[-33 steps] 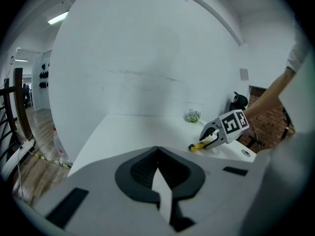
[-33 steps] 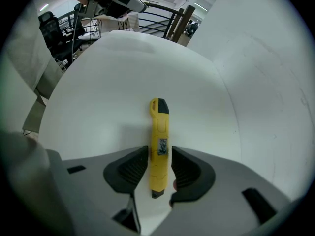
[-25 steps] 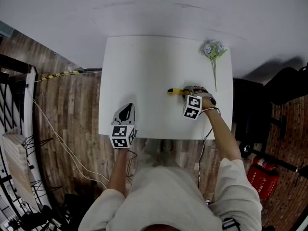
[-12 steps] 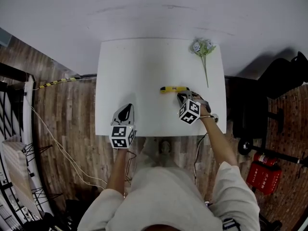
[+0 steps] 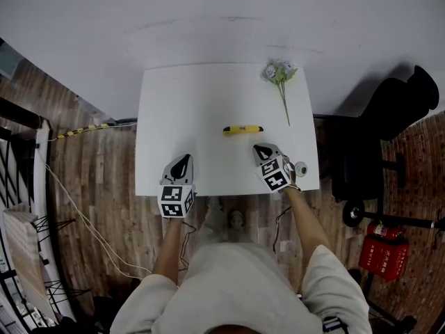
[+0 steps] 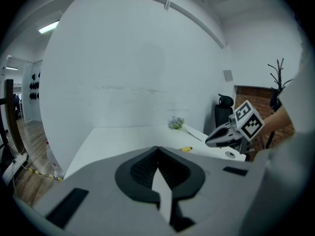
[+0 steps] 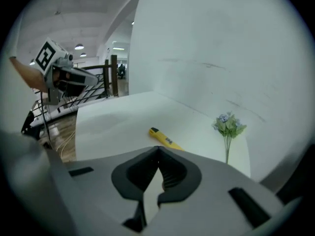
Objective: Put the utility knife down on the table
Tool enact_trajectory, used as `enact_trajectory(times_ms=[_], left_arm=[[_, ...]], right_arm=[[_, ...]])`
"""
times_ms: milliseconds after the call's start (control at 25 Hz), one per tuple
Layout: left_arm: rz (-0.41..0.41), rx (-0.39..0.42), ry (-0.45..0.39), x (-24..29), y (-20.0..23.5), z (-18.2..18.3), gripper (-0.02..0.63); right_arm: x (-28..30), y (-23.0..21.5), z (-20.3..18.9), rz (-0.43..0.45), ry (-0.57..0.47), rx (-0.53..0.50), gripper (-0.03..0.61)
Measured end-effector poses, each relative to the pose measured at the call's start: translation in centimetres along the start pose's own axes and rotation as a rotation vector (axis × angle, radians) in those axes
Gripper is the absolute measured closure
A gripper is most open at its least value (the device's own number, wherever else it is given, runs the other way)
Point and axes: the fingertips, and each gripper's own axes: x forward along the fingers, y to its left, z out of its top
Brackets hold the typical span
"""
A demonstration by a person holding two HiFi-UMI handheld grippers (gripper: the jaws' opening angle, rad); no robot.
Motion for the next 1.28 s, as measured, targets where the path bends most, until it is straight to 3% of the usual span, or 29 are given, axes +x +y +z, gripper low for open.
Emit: enact_trajectory(times_ms=[160, 360, 920, 1280], left_arm=[[-0.009, 0.021, -0.018, -0.9, -1.2, 0.8, 0.607], [-0.006, 0.035, -0.05, -2.3, -2.5, 1.7, 0.607], [0.023, 0.059, -0.125, -6.9, -4.7, 3.2, 0.607], [0.039, 0.09, -0.162, -8.4, -5.0, 4.2, 0.607]], right_arm=[[-2.9, 0.1, 0.7, -0.039, -0.1, 0.127, 0.58], [-6.4, 0.5, 1.5, -0.101, -0.195, 0.178, 0.58], [-15.4, 1.5, 3.2, -0.223, -0.378, 0.195, 0.58], [-18.2, 1.3, 3.2, -0.267, -0.438, 0.204, 0.58]])
